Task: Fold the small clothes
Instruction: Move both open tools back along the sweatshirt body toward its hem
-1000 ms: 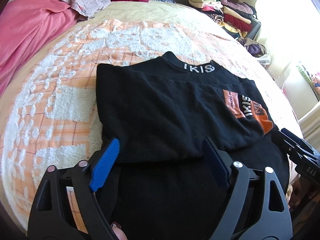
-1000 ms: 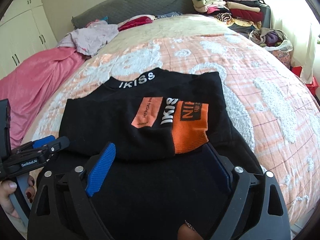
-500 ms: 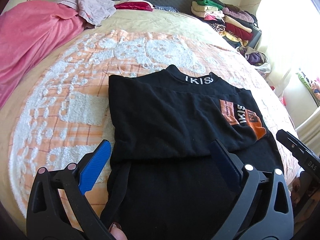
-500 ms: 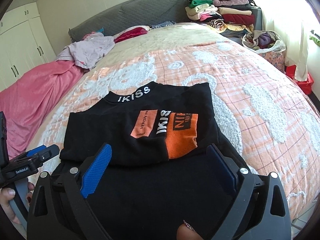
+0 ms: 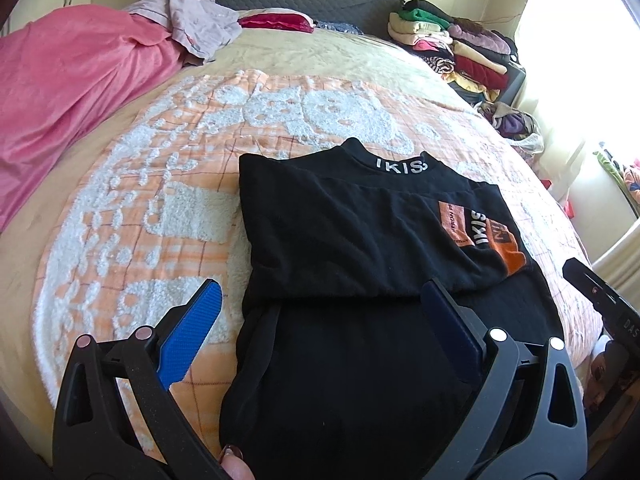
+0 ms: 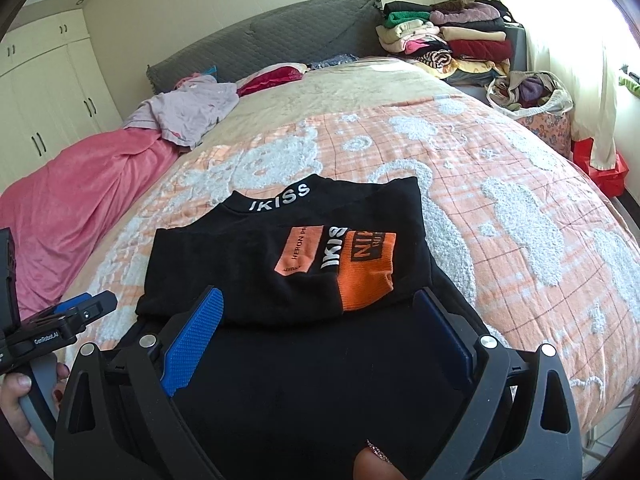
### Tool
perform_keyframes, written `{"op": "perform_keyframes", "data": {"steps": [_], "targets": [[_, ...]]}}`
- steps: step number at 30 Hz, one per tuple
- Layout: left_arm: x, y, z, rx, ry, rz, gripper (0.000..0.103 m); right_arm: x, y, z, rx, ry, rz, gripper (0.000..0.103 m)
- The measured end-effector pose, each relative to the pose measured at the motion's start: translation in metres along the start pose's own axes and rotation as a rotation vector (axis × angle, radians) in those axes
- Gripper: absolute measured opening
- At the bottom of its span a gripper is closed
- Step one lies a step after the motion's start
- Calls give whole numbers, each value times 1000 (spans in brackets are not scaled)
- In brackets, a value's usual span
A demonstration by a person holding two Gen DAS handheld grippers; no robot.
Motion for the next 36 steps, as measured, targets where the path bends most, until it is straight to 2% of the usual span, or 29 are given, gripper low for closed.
{"op": "perform_keyframes", "data": {"steps": [9, 36], "targets": [[0, 12, 10, 11, -10, -24, 93, 3, 18, 10, 17, 7, -11, 95], [-18, 25, 58, -6, 5, -69, 93, 8, 35, 60, -38, 58, 4, 97]]}}
Point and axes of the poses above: each gripper's, at about its wrist camera, not at the fingertips, and y roughly against the way its jaws point, x to its right, z to its underside, the point moved 10 cm from there along -y, roughly the way its jaws point, and after that the axes turned 2 degrees about -x, right-handed, at the moved point
